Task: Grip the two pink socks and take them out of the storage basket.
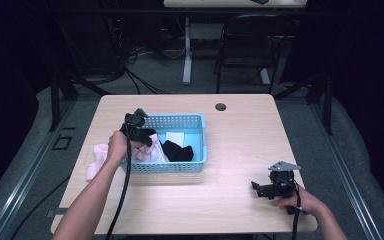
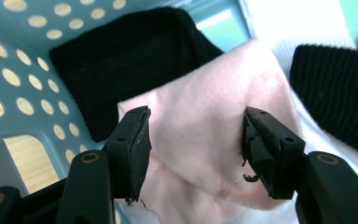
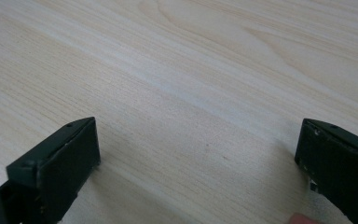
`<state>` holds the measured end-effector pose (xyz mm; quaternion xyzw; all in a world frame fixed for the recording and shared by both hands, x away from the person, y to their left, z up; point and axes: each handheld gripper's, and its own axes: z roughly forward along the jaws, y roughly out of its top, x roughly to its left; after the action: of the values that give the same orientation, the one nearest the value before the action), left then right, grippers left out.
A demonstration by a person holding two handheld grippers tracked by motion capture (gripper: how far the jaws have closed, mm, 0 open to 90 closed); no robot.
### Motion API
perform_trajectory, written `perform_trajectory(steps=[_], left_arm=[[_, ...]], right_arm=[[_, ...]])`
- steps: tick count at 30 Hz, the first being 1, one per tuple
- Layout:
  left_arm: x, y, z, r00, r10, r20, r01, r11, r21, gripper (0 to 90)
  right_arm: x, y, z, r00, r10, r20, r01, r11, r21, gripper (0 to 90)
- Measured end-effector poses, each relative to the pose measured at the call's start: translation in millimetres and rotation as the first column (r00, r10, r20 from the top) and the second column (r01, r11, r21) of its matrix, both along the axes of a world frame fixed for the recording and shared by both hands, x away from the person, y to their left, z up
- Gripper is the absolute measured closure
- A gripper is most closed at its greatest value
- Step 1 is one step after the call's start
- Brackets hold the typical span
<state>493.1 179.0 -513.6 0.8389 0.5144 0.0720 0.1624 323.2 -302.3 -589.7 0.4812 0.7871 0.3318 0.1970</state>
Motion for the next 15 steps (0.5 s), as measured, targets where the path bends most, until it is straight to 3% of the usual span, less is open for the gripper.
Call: perform_trajectory(steps=[4, 9, 12, 15], left_arm=[[1.4, -2.0, -4.7, 0.9998, 0.002, -0.02, -0.001, 0.9999, 0.012, 43.6], [1.8, -0.2, -5.7, 0.9997, 0.023, -0.013, -0.022, 0.9996, 0.016, 47.9], [1.5, -0.5, -8.9, 0.999, 0.017, -0.041, -0.016, 0.9996, 0.023, 47.1], [0.8, -0.1, -11.8, 0.9987, -0.002, -0.051, 0.002, 1.0, 0.007, 55.5]], right_arm=[[0.0, 0.0, 0.0, 1.0, 0.0, 0.0, 0.0, 1.0, 0.0, 0.0], [0.0, 0.0, 0.1, 1.0, 0.0, -0.001, 0.0, 1.0, -0.001, 0.0], [0.0, 0.0, 0.0, 1.0, 0.0, 0.0, 0.0, 1.0, 0.0, 0.0], [0.0, 0.0, 0.0, 1.0, 0.0, 0.0, 0.0, 1.0, 0.0, 0.0]])
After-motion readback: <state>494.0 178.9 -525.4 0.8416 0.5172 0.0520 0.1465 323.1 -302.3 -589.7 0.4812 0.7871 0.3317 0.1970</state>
